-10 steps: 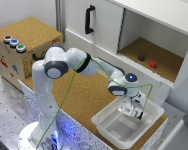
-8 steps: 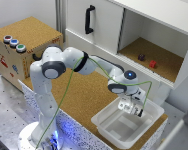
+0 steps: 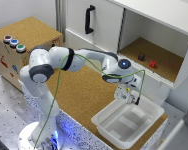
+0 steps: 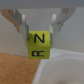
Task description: Put the yellow object on the table
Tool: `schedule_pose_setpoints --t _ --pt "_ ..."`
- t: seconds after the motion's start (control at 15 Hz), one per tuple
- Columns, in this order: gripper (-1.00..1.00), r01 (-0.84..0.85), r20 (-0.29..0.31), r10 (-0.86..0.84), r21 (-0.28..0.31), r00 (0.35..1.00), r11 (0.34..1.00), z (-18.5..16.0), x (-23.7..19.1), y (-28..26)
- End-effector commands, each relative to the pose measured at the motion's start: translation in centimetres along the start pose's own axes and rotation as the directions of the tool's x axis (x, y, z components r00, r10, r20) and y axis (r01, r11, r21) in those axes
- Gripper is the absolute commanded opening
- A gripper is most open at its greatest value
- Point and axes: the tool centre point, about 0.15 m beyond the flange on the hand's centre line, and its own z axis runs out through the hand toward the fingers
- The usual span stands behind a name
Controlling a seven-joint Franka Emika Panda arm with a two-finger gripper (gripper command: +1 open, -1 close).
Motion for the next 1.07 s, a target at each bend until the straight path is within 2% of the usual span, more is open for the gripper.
schedule_pose_setpoints --t 0.0,0.33,0.6,0.73,0.8,1.0 --pt "-1.0 -0.018 0.074 0.018 -0.009 0.997 1.0 2.8 0.2 -6.4" --pt "-1.0 -0.082 0.161 0.084 -0.019 0.983 0.996 7.1 -1.7 -10.2" --pt "-1.0 -0.047 0.241 0.057 -0.047 0.969 0.998 11.2 -2.5 -12.8" --pt "-1.0 -0.035 0.251 0.051 -0.069 0.967 0.997 12.6 -2.7 -13.0" --pt "-1.0 -0.051 0.25 0.065 -0.061 0.966 0.997 13.1 -2.8 -12.7" --pt "-1.0 -0.074 0.216 0.087 -0.067 0.972 0.995 14.0 -3.0 -12.6"
